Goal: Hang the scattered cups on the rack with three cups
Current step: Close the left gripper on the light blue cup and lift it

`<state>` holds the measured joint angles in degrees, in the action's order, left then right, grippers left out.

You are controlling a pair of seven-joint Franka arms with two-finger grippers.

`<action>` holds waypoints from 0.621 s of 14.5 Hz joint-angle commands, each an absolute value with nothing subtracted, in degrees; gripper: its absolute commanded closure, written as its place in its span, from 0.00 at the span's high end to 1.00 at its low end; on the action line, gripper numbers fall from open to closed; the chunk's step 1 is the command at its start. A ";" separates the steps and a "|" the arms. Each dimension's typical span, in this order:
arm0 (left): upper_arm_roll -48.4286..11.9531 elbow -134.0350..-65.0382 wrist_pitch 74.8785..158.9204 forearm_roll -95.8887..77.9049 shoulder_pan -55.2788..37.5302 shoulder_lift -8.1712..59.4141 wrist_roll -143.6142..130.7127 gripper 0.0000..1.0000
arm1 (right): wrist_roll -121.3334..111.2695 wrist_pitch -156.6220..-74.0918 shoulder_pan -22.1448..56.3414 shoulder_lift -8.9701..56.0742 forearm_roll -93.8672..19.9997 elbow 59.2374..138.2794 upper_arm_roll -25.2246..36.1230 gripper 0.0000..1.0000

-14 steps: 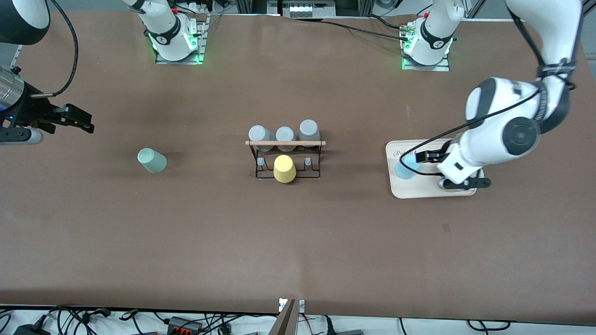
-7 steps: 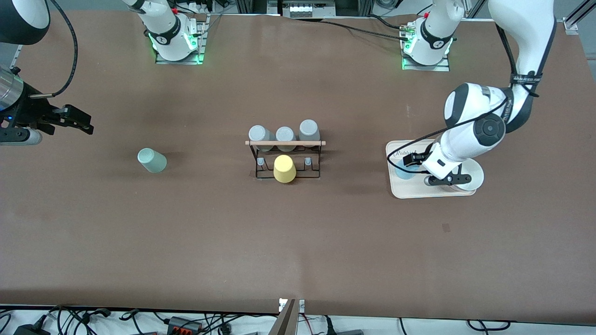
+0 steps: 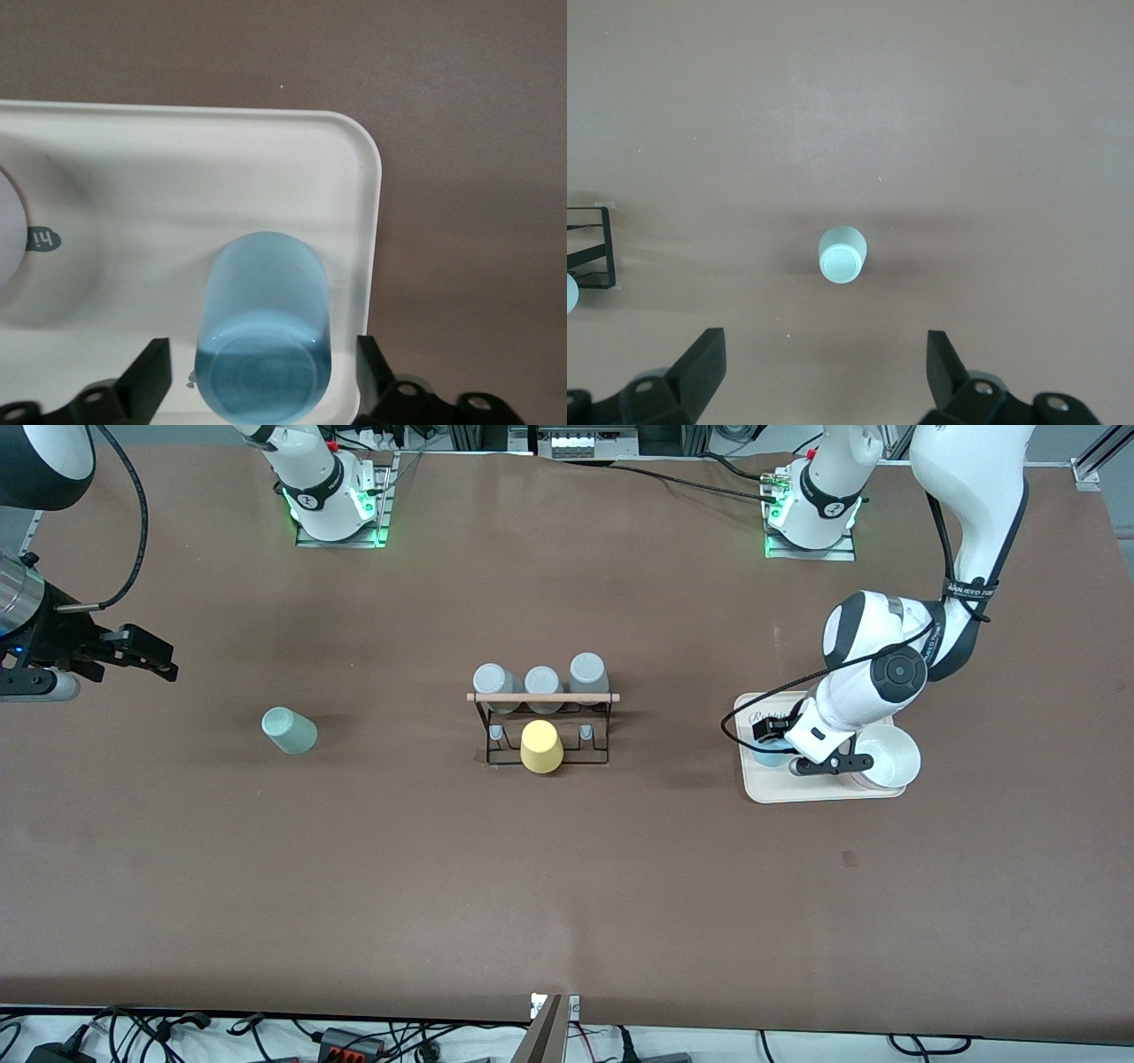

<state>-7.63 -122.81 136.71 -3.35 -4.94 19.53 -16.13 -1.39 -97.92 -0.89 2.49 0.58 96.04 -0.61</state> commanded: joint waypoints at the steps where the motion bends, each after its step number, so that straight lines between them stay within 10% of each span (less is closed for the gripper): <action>1: -7.82 -123.40 137.46 -3.43 -4.83 19.16 -16.52 0.69 | -2.20 -97.65 -1.32 2.72 0.35 95.10 -0.79 1.00; 5: -7.82 -122.79 136.68 -3.43 -4.75 18.99 -16.61 0.41 | -2.20 -97.65 -1.32 2.72 0.35 95.10 -0.79 1.00; 9: -7.82 -115.00 131.16 -3.43 -4.75 18.98 -19.15 0.36 | -2.20 -97.65 -1.32 2.72 0.35 95.10 -0.79 1.00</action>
<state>-7.63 -120.23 136.11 -3.35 -4.85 19.31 -17.43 -1.39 -97.92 -0.89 2.49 0.58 96.04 -0.61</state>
